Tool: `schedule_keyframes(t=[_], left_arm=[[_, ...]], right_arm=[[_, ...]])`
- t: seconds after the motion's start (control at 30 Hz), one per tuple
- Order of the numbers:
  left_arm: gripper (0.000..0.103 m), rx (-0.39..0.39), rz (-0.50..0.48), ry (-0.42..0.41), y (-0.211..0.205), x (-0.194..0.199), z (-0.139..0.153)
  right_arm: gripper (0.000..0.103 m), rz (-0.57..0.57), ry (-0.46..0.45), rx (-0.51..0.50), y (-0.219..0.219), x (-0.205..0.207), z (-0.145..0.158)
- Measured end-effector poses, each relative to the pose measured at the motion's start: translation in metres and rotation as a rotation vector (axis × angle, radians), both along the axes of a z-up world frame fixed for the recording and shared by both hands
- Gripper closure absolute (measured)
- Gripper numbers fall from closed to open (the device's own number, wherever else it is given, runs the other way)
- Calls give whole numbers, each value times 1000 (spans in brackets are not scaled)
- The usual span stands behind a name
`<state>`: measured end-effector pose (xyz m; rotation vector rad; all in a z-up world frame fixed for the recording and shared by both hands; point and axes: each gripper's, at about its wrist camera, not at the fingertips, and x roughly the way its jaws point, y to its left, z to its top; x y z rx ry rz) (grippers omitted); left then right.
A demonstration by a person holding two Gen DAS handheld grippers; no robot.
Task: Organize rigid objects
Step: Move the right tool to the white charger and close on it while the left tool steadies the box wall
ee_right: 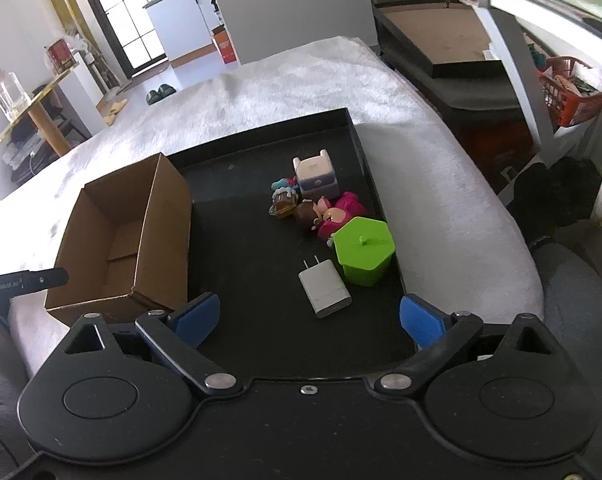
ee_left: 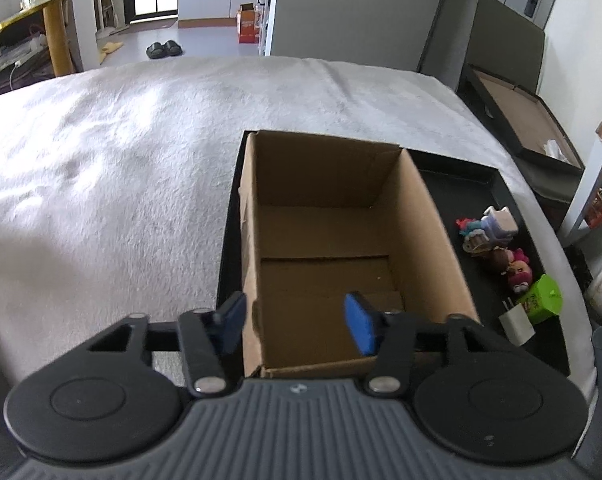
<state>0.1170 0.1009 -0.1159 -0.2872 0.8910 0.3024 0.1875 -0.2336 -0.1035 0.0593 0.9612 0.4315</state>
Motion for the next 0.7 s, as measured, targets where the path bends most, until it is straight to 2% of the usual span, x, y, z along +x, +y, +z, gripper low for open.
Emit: schedule_keyframes(t=[0.07, 0.2, 0.27, 0.47, 0.7], left_arm=[[60, -2, 6, 4, 3, 2, -4], [69, 19, -1, 10, 7, 6, -10], [78, 19, 5, 12, 11, 7, -14], [90, 17, -12, -3, 18, 17, -21], [91, -3, -22, -26, 20, 31, -27]], right_arm=[[15, 10, 10, 1, 3, 3, -4], [18, 23, 27, -11, 11, 10, -13], [21, 35, 32, -25, 16, 13, -17], [26, 75, 42, -64, 28, 23, -29], [35, 94, 62, -117, 39, 37, -46]])
